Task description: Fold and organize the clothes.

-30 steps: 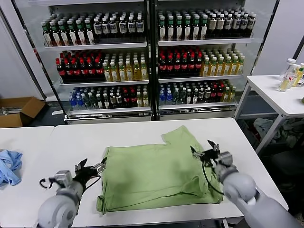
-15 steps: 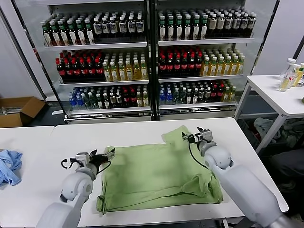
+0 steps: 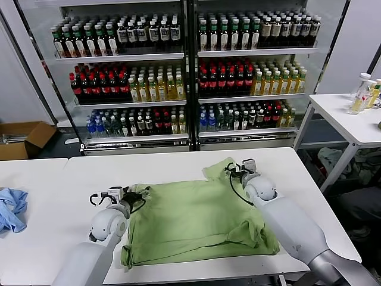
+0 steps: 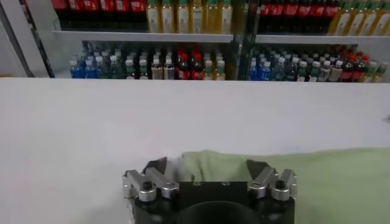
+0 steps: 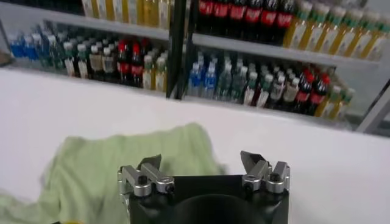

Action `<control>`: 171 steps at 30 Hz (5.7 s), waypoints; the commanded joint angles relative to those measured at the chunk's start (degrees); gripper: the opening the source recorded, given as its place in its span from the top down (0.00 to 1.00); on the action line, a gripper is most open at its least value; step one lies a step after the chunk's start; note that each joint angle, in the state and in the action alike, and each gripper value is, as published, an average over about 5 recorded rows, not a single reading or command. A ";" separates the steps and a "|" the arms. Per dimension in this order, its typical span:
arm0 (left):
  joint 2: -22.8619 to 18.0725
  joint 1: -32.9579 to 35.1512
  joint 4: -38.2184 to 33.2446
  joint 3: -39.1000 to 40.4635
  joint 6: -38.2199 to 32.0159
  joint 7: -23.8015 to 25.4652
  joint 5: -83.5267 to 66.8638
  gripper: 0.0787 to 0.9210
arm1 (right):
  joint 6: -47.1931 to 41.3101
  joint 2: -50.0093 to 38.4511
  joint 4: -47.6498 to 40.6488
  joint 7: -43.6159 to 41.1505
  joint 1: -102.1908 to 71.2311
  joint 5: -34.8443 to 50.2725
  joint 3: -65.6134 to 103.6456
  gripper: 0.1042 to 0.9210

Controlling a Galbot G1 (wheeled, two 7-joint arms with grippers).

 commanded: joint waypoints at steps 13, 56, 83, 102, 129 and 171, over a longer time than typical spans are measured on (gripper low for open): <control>0.31 1.22 0.05 0.55 -0.29 1.87 -3.50 0.72 | -5.39 0.88 -3.51 -3.18 -0.48 1.55 -1.53 0.69; 5.59 25.57 -31.81 -12.02 -2.02 4.30 -11.64 0.99 | 3.19 -22.16 56.15 -0.40 -45.59 5.25 29.77 0.99; 0.25 30.11 -31.23 -10.06 -2.80 3.56 8.15 0.62 | 2.04 -17.16 59.49 1.83 -59.36 -4.22 32.12 0.73; -14.01 40.55 -35.64 -8.18 -7.45 -2.91 20.31 0.12 | 4.45 -18.28 62.11 1.98 -61.23 -5.74 33.82 0.13; -20.38 39.42 -24.74 -7.95 -12.24 -2.68 21.51 0.73 | 5.53 -19.97 61.63 2.28 -60.19 -4.39 34.55 0.12; -6.66 28.33 -40.39 -30.86 -0.15 6.58 -45.69 0.99 | 9.13 -22.00 59.45 1.49 -51.40 -3.28 28.23 0.12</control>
